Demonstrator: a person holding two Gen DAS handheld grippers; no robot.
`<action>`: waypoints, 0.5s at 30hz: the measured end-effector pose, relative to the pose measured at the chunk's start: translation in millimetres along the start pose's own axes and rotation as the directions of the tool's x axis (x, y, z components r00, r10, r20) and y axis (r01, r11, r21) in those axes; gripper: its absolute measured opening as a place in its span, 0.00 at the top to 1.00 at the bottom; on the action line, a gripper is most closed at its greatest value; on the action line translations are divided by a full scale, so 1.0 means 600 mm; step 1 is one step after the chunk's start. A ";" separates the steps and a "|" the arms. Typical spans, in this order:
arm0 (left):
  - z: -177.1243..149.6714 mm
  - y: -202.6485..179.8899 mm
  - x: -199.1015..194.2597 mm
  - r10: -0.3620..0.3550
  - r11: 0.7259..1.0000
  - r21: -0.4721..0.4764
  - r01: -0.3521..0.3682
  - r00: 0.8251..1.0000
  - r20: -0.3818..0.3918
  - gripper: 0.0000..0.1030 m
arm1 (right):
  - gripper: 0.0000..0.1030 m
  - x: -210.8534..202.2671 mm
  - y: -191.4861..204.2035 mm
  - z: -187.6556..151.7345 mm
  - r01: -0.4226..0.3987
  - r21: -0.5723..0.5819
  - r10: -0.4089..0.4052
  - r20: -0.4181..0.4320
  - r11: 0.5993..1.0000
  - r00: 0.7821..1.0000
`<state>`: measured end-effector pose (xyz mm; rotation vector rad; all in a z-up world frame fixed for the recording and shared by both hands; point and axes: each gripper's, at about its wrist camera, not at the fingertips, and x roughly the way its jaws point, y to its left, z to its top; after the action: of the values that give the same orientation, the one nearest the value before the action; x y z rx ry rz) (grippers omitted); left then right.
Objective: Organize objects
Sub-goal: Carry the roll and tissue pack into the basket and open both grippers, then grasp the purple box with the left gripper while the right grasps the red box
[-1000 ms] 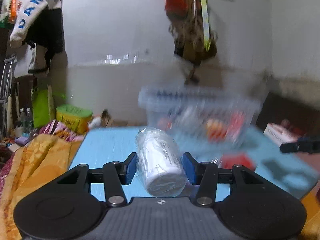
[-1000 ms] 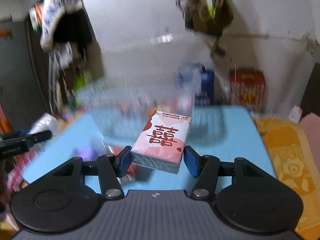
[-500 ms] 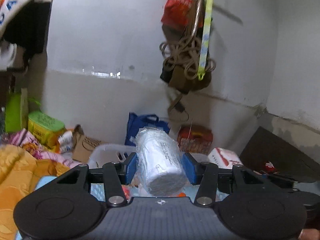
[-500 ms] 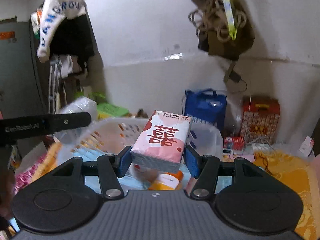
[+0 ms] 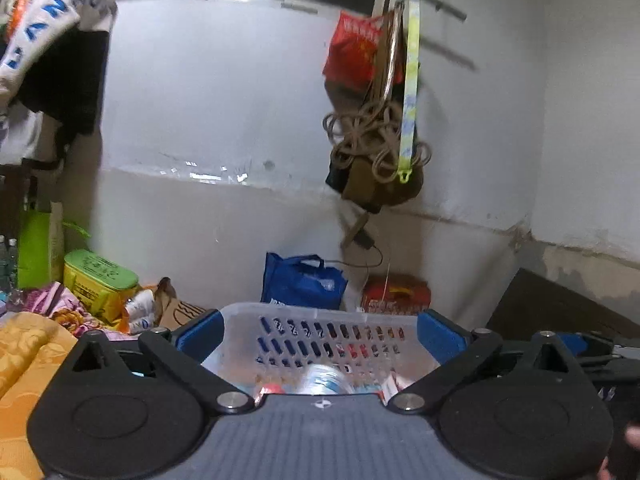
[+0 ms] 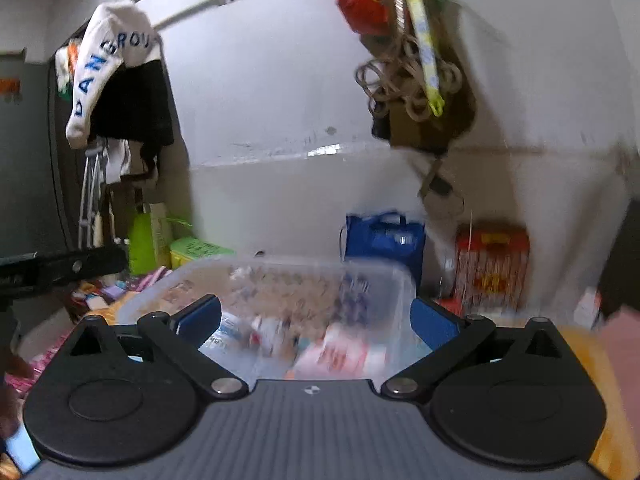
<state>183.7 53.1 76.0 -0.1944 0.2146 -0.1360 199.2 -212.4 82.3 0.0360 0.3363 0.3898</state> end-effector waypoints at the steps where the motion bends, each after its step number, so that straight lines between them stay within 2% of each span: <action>1: -0.013 0.003 -0.015 -0.005 1.000 -0.012 0.005 1.000 -0.011 0.00 | 0.00 -0.010 -0.004 -0.019 -0.023 0.054 0.024 -0.012 0.998 1.000; 3: -0.049 0.005 -0.031 0.000 1.000 -0.019 -0.002 0.996 -0.087 0.00 | 0.00 -0.015 -0.007 -0.064 -0.055 0.145 0.067 -0.075 0.988 0.995; 4: -0.071 0.004 -0.036 0.006 1.000 -0.015 -0.008 0.993 -0.122 0.00 | 0.00 -0.009 -0.007 -0.087 -0.056 0.170 0.079 -0.133 0.984 0.988; 6: -0.115 0.003 -0.039 0.021 1.000 0.020 -0.018 0.980 -0.195 0.00 | 0.00 0.006 0.001 -0.117 -0.018 0.145 0.053 -0.245 0.989 0.968; 7: -0.131 0.002 -0.037 0.036 0.998 0.052 -0.025 0.974 -0.223 0.00 | 0.00 0.009 0.003 -0.128 0.004 0.128 0.030 -0.266 0.992 0.964; 11: -0.169 0.006 -0.025 0.088 0.993 0.096 -0.062 0.951 -0.296 0.00 | 0.00 0.004 0.000 -0.125 0.021 0.109 0.006 -0.241 0.994 0.970; 15: -0.193 0.007 -0.011 0.083 0.994 0.092 -0.053 0.932 -0.353 0.01 | 0.00 0.010 0.000 -0.126 0.016 0.142 0.022 -0.258 0.990 0.966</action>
<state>151.9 37.8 -34.6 -0.0791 0.5776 -0.1099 179.4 -212.2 8.8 0.1265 0.6226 0.3734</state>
